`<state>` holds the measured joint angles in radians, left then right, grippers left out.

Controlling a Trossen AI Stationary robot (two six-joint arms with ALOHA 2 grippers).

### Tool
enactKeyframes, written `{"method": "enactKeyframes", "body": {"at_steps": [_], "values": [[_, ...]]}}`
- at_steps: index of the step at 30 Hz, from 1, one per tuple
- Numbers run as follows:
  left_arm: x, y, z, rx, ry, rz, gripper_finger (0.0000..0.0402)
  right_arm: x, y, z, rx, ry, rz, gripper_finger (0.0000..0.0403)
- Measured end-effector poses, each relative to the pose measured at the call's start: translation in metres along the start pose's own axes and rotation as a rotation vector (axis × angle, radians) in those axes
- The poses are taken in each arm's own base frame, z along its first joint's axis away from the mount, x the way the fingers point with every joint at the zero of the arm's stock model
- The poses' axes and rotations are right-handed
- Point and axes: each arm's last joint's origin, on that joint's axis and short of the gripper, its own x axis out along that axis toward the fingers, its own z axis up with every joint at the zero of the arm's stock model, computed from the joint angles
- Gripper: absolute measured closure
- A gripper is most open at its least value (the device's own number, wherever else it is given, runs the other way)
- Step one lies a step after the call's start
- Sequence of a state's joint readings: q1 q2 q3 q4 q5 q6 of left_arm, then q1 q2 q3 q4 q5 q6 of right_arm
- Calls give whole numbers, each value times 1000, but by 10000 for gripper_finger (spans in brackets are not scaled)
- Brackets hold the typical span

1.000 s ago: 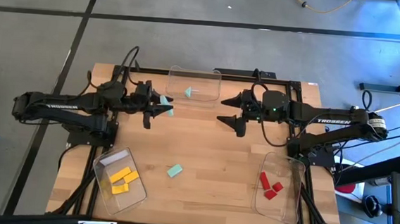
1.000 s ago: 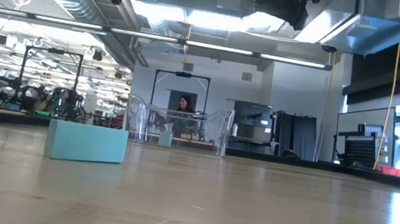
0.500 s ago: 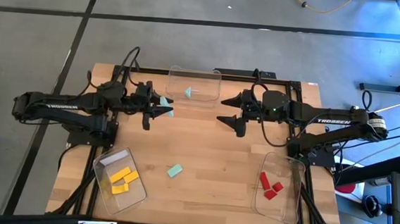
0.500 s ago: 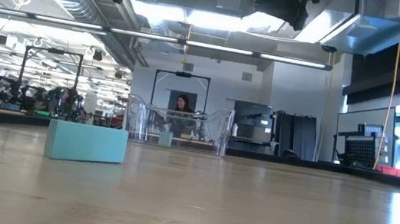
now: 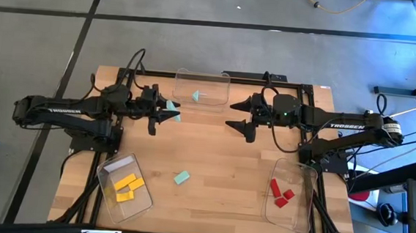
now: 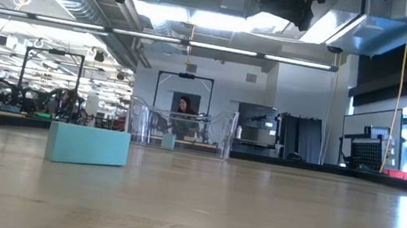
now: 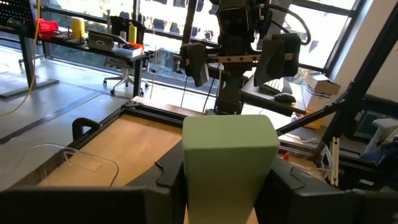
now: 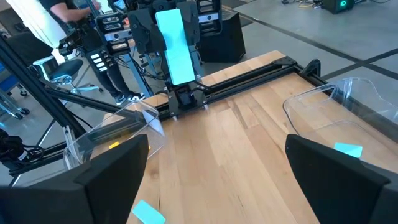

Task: Sort & place blocks by color
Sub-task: Put the top blue block into the top center transparent bin

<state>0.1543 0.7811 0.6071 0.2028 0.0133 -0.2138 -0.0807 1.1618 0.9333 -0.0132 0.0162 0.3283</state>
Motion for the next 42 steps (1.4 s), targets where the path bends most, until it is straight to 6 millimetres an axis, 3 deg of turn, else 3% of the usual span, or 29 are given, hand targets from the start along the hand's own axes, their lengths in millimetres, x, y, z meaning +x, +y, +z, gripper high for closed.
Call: {"method": "enactKeyframes", "body": {"at_steps": [16, 20, 24, 28, 33, 38, 42], "values": [[1, 1, -1, 24, 1, 20, 283, 0, 0, 0, 3, 0, 0, 23], [12, 6, -8, -2, 51, 87, 283, 0, 0, 0, 3, 0, 0, 23], [32, 18, 1, -13, 114, 191, 283, 0, 0, 0, 6, 0, 0, 23], [58, 45, 12, 21, 257, 315, 283, 0, 0, 0, 7, 0, 0, 23], [95, 98, 22, 51, 450, 457, 283, 0, 0, 0, 9, 0, 0, 23], [131, 150, 5, 38, 668, 520, 283, 0, 0, 0, 10, 0, 0, 23], [155, 178, -21, -14, 794, 538, 283, 0, 0, 0, 11, 0, 0, 23]]}}
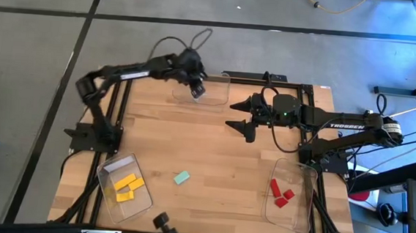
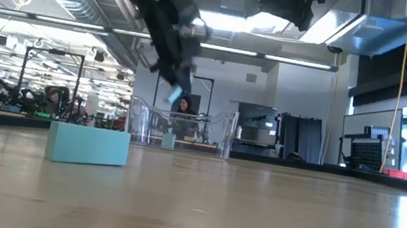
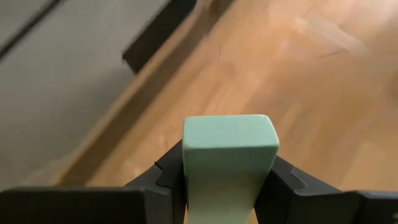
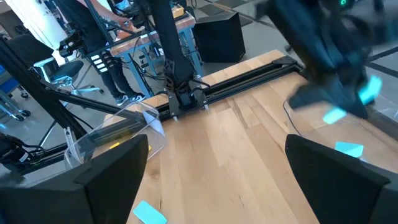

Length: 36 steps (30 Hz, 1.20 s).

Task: Sort & place blocks by color
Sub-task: Put the top blue block into the top center transparent bin, then put the blue block into the top center transparent bin

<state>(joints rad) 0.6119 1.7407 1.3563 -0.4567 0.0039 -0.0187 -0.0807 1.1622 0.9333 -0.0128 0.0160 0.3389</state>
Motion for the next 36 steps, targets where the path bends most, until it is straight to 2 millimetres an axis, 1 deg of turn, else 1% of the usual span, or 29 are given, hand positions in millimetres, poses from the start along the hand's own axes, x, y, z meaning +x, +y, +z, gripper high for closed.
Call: {"method": "enactKeyframes", "body": {"at_steps": [2, 6, 9, 12, 16, 22, 27, 31, 36], "values": [[19, 1, -3, -20, 46, 7, 283, 0, 0, 0, 0, 0, 0, 23], [47, 3, -15, -84, 122, 50, 283, 0, 0, 0, 0, 0, 0, 23], [62, 3, -22, -109, 164, 54, 283, 0, 0, 0, 0, 0, 0, 23], [70, 0, -27, -103, 186, 51, 283, 0, 0, 0, 0, 0, 0, 23], [71, -3, -26, -96, 174, 47, 281, 0, 0, 0, 0, 0, 0, 23], [71, -4, -25, -95, 170, 50, 234, 0, 0, 0, 1, 0, 0, 23], [71, -2, -26, -99, 173, 52, 209, 0, 0, 0, 1, 0, 0, 23], [62, 5, -21, -117, 151, 37, 194, 0, 0, 0, 1, 0, 0, 23], [40, 13, -10, -135, 92, 40, 188, 0, 0, 0, -1, 0, 0, 23]]}}
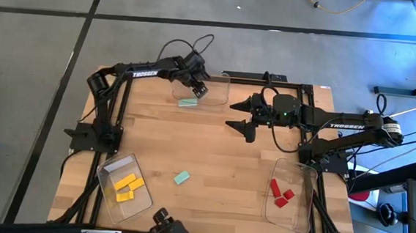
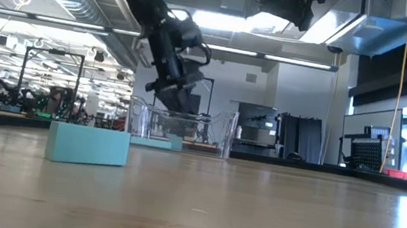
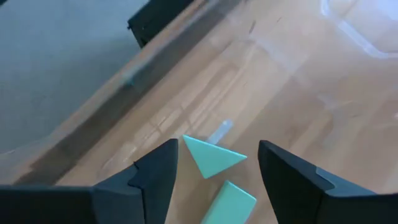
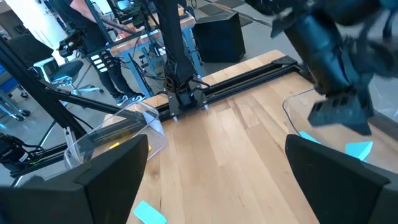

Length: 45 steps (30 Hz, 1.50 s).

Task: Sort & place blocks by color
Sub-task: Put the blue block into the top center transparent bin

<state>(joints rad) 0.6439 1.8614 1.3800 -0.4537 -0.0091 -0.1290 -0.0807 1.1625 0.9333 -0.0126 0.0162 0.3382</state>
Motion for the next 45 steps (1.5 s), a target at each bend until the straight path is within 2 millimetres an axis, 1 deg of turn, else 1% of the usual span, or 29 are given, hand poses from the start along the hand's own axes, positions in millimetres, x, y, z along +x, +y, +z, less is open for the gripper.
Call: {"method": "enactKeyframes", "body": {"at_steps": [3, 6, 9, 12, 15, 19, 23, 26, 28, 30, 35, 39, 45], "values": [[-21, 2, 7, -7, -56, -9, 188, 0, 0, 0, -3, -1, -1, 23], [-47, -1, 15, -35, -137, -61, 188, 0, 0, 0, -2, -1, 0, 23], [-79, -16, 24, -38, -260, -169, 189, 0, 0, 0, -2, 0, 0, 23], [-110, -39, 25, 12, -424, -267, 189, 0, 0, 0, -4, 1, -1, 23], [-135, -63, 12, 57, -559, -364, 189, 0, 0, 0, -4, 5, -2, 23], [-164, -91, -16, 75, -728, -531, 189, 0, 0, -1, -4, 7, -3, 23], [-195, -108, -44, 91, -853, -682, 189, 0, 0, -1, -4, 6, -2, 23], [-214, -112, -59, 133, -875, -715, 189, 0, 0, 0, -17, -1, 0, 23], [-223, -112, -66, 168, -865, -713, 189, 0, 0, 0, -40, 1, -1, 23], [-228, -111, -69, 186, -862, -711, 189, 0, 0, 0, -62, 4, -2, 23], [-230, -112, -75, 200, -824, -715, 189, 0, -1, 0, -79, 2, -15, 23], [-230, -119, -81, 203, -772, -754, 189, 0, -1, 0, -57, -5, -15, 23], [-233, -126, -86, 220, -751, -802, 189, 0, 0, 2, -53, -19, -4, 23]]}}
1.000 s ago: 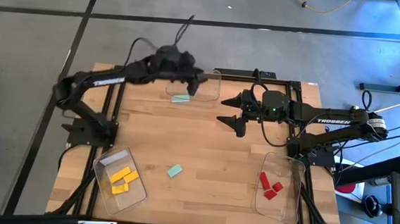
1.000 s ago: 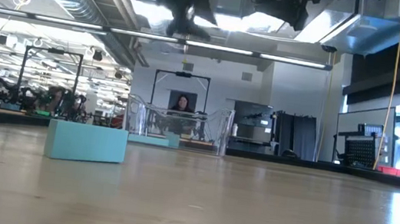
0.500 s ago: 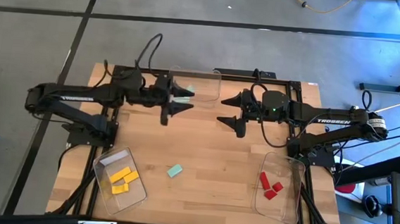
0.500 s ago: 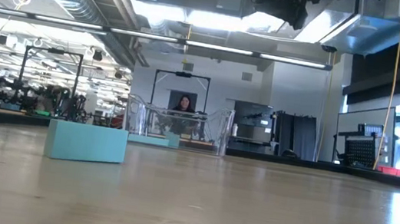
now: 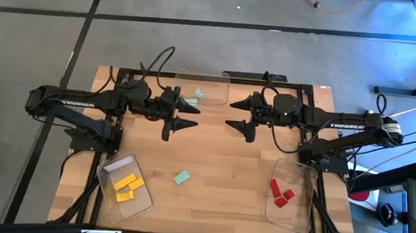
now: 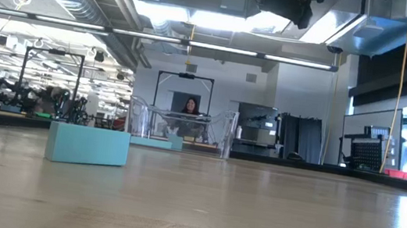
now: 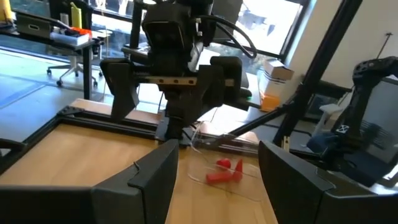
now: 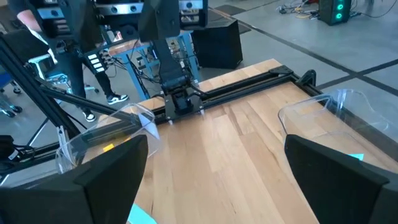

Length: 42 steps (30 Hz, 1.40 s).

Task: Sort & place blocks by color
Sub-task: Put the blue block into the top center transparent bin

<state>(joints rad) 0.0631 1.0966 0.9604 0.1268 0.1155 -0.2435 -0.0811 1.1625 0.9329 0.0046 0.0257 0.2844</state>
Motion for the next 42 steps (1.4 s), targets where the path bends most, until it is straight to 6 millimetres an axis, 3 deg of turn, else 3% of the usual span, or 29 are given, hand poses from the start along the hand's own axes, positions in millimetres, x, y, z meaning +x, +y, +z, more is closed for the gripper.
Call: {"method": "enactKeyframes", "body": {"at_steps": [10, 14, 21, 26, 33, 42], "values": [[0, 3, 1, 11, -27, 112, 189, 0, 0, 1, -1, -6, 2, 23], [-1, 6, 0, -65, -10, 85, 189, 0, 0, 1, -1, -6, 2, 23], [-6, 10, -1, -197, 216, 189, 189, 0, 0, 1, 0, -6, 2, 23], [-14, 12, -12, -355, 388, 333, 189, 0, 0, 0, 0, -5, 2, 23], [-13, -12, -46, -556, 628, 434, 189, 0, 0, 0, 2, -4, -7, 23], [32, -63, -124, -645, 911, 538, 189, 0, 0, 0, 7, -2, -7, 23]]}}
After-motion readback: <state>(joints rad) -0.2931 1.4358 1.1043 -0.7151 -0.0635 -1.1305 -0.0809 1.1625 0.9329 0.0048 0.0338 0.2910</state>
